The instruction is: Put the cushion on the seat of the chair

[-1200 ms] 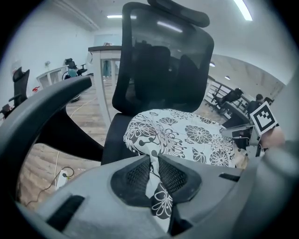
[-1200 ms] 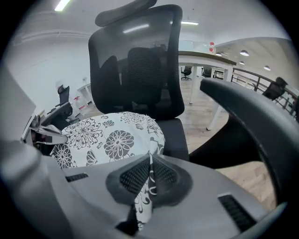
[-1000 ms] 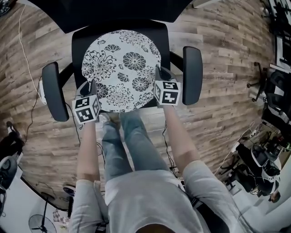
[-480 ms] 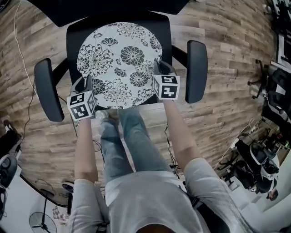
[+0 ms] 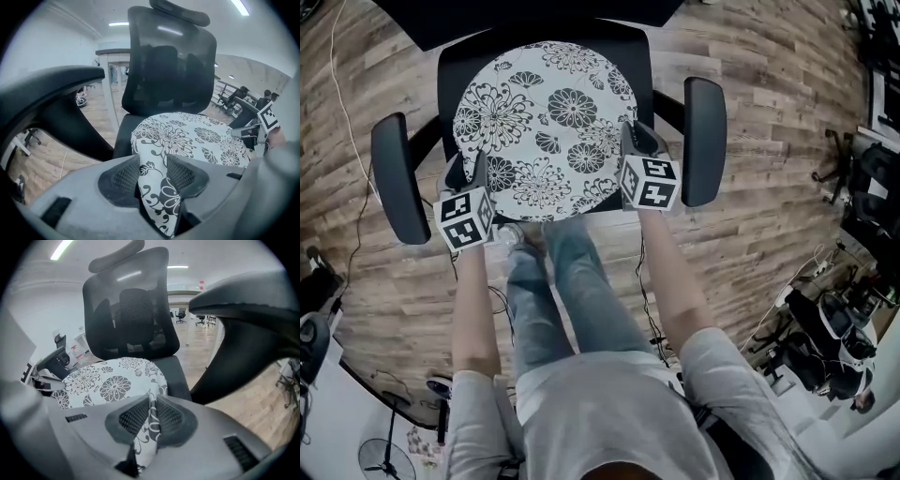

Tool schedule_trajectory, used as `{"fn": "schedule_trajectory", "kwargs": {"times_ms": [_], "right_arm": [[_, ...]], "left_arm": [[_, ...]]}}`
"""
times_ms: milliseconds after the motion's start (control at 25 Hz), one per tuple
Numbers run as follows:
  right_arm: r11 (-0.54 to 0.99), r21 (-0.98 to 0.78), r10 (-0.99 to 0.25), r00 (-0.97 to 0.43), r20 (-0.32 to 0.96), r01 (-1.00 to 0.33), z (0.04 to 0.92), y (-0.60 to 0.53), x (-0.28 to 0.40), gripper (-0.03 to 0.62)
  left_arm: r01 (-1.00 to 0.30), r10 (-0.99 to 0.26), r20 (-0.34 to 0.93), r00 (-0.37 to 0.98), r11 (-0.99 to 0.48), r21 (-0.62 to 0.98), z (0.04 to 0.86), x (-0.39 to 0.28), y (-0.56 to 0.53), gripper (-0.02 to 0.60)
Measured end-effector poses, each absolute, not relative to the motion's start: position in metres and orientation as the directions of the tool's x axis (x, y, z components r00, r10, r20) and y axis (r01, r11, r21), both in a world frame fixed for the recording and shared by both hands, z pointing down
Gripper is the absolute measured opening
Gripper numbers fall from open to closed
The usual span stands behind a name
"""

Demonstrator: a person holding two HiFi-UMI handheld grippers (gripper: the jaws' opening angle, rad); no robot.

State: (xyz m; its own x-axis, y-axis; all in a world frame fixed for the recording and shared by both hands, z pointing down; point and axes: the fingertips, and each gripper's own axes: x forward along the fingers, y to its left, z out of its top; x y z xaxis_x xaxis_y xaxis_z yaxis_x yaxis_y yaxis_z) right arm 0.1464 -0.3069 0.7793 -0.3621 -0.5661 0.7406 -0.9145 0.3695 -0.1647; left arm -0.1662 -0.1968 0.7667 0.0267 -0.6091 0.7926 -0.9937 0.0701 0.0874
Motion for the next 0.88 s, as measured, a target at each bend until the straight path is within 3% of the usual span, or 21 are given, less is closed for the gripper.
{"fn": "schedule_trajectory", "kwargs": {"times_ms": [160,400,440,600,880], "right_arm": [[0.363,-0.168,-0.603,-0.368,0.708,-0.917,0.763,-0.305,0.148,0.018],[0.347,-0.16,-0.662,-0.362,0.656,-0.924,0.735,-0.297,0.147,0.018],[0.341,-0.16,-0.672,-0.36,0.648,-0.926,0.731,-0.295,0.147,0.018],[0.338,-0.156,-0.697,-0.358,0.621,-0.928,0.713,-0.284,0.145,0.018],[0.348,-0.149,-0.719,-0.365,0.591,-0.926,0.684,-0.263,0.141,0.017]], "left_arm": [[-0.996,-0.626,0.779,0.024,0.056,0.075,0.756,-0.164,-0.195,0.192],[-0.997,-0.683,0.729,0.045,0.018,0.079,0.726,-0.154,-0.2,0.19],[-0.996,-0.693,0.719,0.053,0.01,0.083,0.721,-0.151,-0.2,0.182],[-0.996,-0.727,0.683,0.07,-0.015,0.086,0.701,-0.144,-0.199,0.037],[-0.992,-0.747,0.652,0.129,-0.086,0.097,0.677,-0.134,-0.192,0.018]]}}
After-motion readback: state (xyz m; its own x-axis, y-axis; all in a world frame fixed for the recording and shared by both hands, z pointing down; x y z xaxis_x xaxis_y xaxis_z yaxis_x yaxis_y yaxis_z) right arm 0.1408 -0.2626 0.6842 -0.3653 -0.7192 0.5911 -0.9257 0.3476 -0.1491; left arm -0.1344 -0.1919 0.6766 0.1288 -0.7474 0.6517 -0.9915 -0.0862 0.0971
